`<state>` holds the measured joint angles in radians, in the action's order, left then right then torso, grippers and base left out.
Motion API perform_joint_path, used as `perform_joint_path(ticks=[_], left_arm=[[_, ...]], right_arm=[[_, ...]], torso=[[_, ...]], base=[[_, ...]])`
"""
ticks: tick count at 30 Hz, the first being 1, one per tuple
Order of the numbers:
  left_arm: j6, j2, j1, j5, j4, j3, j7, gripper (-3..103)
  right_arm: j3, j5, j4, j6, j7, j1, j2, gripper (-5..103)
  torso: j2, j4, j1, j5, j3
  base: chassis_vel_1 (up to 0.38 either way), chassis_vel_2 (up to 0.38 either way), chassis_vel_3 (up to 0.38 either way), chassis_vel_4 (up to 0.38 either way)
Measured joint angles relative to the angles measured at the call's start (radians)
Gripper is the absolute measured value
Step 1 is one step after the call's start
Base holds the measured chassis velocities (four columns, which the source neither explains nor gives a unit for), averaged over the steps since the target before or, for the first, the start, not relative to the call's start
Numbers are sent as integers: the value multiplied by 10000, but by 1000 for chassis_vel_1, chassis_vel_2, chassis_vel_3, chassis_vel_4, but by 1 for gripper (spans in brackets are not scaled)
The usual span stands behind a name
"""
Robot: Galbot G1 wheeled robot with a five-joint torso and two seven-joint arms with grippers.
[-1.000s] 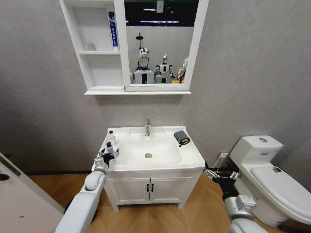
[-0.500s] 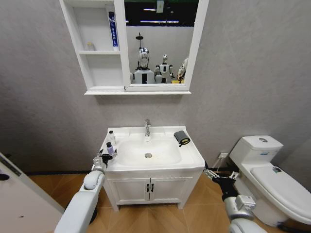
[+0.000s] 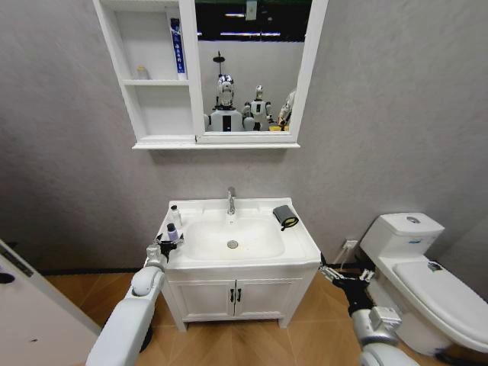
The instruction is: Move facial cleanser and shampoo from washbasin to cabinet, then wipe washbasin with towel.
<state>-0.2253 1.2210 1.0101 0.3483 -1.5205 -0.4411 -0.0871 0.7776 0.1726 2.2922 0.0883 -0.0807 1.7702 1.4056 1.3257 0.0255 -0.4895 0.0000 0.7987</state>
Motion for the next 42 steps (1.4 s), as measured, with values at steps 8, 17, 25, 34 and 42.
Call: perform_joint_path(ticks=[8,17,25,34,42], left_arm=[[1,16,-65,3,70,-7,11,72],[8,14,-66,-34,52,9,-22,44],[24,25,-10,-40,21,-64,-41,43],[-251,-134,286,374,-1130,-93,-332,43],[-1195,-458,225,1185,-2869,-101,-1213,43]], right_arm=[[10,0,44,-95,0,36,18,100],[7,-6,34,-207,-16,64,53,100],[-22,-14,16,-191,-30,55,57,100],[-112,-44,-67,-172,-21,23,80,100],[-208,-92,-110,-136,5,-45,89,100]], torso=[[0,0,0,0,0],[0,0,0,0,0],[0,0,0,0,0],[0,0,0,0,0],[0,1,0,0,0]], base=[[0,0,0,0],[0,0,0,0],[0,0,0,0],[0,0,0,0],[0,0,0,0]])
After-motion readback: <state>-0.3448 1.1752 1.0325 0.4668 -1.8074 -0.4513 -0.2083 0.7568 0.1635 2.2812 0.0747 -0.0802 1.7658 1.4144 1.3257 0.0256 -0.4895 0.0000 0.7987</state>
